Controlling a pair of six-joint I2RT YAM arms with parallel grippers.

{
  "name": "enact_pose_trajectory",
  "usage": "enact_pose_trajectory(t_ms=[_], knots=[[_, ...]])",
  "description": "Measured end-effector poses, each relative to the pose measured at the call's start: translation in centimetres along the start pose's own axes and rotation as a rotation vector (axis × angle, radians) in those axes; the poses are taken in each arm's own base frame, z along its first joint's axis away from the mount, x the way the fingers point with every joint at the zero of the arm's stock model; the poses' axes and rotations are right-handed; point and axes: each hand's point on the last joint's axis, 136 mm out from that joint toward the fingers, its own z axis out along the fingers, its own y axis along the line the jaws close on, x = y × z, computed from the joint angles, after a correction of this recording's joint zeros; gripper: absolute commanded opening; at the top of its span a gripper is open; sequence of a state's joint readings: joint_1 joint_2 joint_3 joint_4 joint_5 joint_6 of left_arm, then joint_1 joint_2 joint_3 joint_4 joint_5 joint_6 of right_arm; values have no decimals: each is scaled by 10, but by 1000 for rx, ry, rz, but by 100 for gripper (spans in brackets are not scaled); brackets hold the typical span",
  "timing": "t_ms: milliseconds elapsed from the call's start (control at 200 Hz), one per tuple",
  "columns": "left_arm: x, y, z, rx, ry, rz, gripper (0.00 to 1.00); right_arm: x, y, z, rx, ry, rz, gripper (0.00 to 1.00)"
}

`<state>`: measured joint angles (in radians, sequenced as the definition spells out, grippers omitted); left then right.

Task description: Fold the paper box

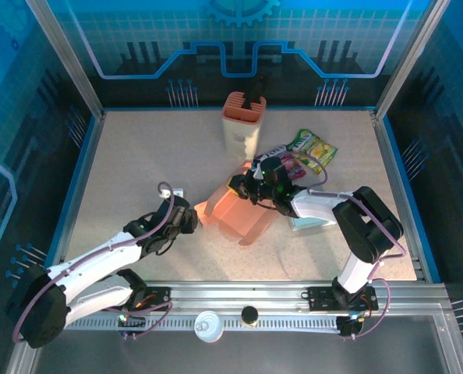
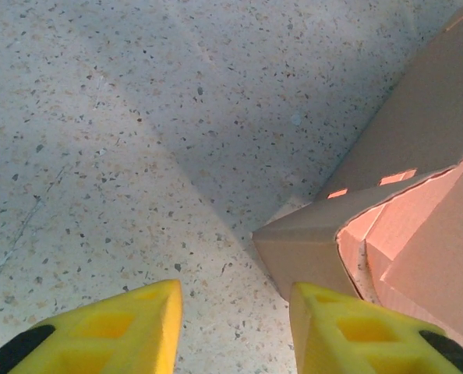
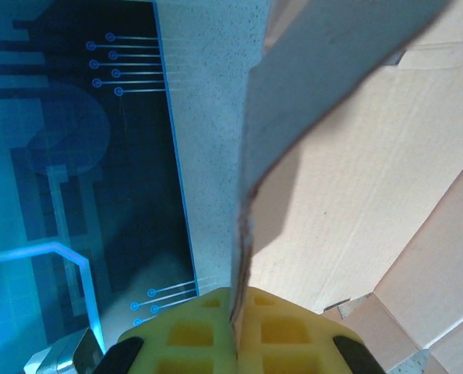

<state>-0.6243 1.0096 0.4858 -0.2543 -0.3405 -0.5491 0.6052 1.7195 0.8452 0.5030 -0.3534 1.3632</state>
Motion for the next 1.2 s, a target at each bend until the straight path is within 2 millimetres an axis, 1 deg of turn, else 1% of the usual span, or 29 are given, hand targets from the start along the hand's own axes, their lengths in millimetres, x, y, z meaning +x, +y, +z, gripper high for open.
enact_pose_trajectory(t_ms=[160, 265, 315, 405, 465, 515, 665, 755, 855, 945, 1201], knots=[[1, -1, 5, 13, -20, 28, 48, -2, -2, 3, -17, 15, 0, 0], [1, 0, 3, 31, -50, 47, 48, -1, -1, 3, -26, 25, -3, 0], [-1, 0, -1, 47, -73, 50, 47, 0, 0, 3, -28, 31, -7, 0], [-8, -1, -12, 80, -123, 45, 42, -1, -1, 1, -30, 40, -8, 0], [-13, -5, -18, 116, -161, 40, 39, -2, -2, 0, -28, 45, -7, 0], [-13, -8, -20, 148, -177, 45, 38, -3, -3, -1, -28, 52, -7, 0], [5, -13, -11, 201, -145, 91, 38, -5, -4, -4, -25, 81, -3, 0], [12, -17, -4, 223, -121, 115, 38, -7, 1, -6, -32, 100, -12, 0], [12, -22, -1, 250, -127, 124, 38, -9, 3, -8, -38, 116, -20, 0], [9, -28, 2, 277, -144, 138, 38, -10, 0, -10, -36, 128, -19, 0], [20, -46, 7, 386, -125, 200, 40, -8, -3, -11, -33, 148, -15, 0]])
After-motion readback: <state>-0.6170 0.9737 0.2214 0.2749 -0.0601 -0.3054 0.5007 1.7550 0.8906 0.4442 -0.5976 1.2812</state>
